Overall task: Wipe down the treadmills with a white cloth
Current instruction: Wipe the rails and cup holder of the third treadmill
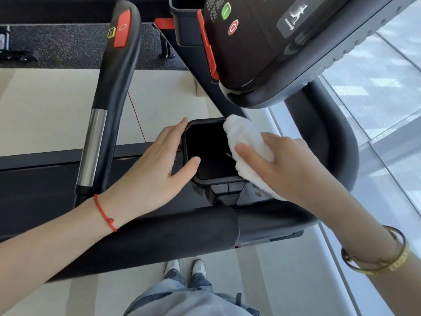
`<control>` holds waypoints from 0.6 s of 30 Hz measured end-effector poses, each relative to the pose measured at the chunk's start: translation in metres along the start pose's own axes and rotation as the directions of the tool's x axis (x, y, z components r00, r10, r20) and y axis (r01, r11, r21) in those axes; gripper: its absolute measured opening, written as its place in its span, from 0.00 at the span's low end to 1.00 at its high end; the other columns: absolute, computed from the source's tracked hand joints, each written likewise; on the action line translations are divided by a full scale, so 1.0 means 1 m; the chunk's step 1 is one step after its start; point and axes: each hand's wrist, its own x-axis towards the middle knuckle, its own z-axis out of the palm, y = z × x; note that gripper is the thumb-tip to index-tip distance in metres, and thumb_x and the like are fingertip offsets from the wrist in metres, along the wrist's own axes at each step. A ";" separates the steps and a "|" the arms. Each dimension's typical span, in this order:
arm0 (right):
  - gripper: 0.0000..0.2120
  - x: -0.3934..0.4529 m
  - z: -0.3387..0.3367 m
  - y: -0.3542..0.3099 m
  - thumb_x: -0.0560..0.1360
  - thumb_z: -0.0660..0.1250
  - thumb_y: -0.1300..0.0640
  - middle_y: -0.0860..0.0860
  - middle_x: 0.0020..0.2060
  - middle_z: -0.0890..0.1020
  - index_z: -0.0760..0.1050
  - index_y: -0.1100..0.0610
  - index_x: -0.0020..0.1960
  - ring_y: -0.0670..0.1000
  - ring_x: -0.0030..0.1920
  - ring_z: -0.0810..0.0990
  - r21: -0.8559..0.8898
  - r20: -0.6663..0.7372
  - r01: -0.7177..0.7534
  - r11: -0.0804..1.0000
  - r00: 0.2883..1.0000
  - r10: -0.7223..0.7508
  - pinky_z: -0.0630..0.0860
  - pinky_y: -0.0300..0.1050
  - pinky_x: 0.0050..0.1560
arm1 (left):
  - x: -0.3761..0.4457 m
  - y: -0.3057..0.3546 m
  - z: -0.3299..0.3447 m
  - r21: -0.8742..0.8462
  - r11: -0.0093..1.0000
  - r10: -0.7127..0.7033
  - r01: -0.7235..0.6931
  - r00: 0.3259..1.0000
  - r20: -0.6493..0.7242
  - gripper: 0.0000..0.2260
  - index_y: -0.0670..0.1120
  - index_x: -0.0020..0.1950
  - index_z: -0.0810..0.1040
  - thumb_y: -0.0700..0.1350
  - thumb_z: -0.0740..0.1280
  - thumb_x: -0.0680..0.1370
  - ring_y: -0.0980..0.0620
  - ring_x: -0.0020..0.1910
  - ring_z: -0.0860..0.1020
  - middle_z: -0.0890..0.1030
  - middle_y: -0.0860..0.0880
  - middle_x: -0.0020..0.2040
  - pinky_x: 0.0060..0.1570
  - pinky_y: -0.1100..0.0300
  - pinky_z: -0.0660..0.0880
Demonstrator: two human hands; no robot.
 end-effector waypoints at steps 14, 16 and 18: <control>0.24 0.000 0.006 0.003 0.77 0.55 0.35 0.46 0.32 0.72 0.73 0.56 0.49 0.44 0.36 0.68 -0.004 -0.088 0.071 0.997 0.994 -0.071 0.60 0.33 0.32 | 0.000 0.001 -0.006 0.017 1.000 -0.024 0.023 0.999 0.038 0.38 0.58 0.81 0.46 0.69 0.53 0.74 0.60 0.67 0.68 0.58 0.61 0.76 0.64 0.60 0.67; 0.23 -0.014 0.005 0.004 0.78 0.55 0.35 0.46 0.34 0.73 0.73 0.55 0.52 0.48 0.38 0.71 0.020 -0.084 0.106 0.994 0.991 -0.104 0.63 0.35 0.34 | -0.002 0.001 -0.010 0.039 0.999 -0.029 0.027 0.998 0.060 0.39 0.58 0.80 0.45 0.71 0.51 0.73 0.59 0.65 0.71 0.60 0.60 0.76 0.62 0.58 0.70; 0.21 -0.025 0.002 0.001 0.79 0.54 0.36 0.43 0.36 0.73 0.72 0.53 0.53 0.49 0.40 0.72 0.013 -0.080 0.157 0.987 0.985 -0.156 0.64 0.41 0.36 | -0.007 0.001 -0.015 0.060 0.998 -0.026 0.021 0.997 0.070 0.39 0.58 0.81 0.46 0.71 0.51 0.73 0.57 0.63 0.72 0.62 0.59 0.74 0.64 0.55 0.72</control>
